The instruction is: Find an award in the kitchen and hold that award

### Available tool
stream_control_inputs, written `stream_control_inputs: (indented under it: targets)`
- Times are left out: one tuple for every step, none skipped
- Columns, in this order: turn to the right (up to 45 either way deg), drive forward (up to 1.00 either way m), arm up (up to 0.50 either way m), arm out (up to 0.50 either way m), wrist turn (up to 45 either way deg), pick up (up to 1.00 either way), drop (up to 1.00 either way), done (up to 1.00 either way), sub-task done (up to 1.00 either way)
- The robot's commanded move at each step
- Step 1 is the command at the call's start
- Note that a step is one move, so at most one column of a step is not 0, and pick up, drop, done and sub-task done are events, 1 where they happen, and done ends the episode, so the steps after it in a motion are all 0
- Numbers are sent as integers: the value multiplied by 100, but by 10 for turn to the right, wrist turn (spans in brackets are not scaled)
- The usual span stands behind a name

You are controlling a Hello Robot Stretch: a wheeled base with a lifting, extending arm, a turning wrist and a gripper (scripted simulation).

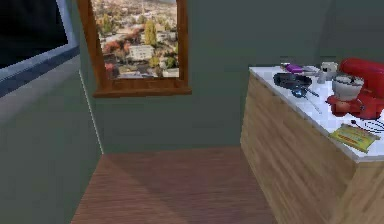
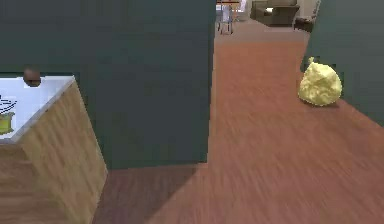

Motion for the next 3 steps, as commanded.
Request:
stream_control_inputs:
  targets:
    - [0,100,0,0,0,0,0,0,0]
    - [-330,0,0,0,0,0,0,0,0]
    - [450,0,0,0,0,0,0,0,0]
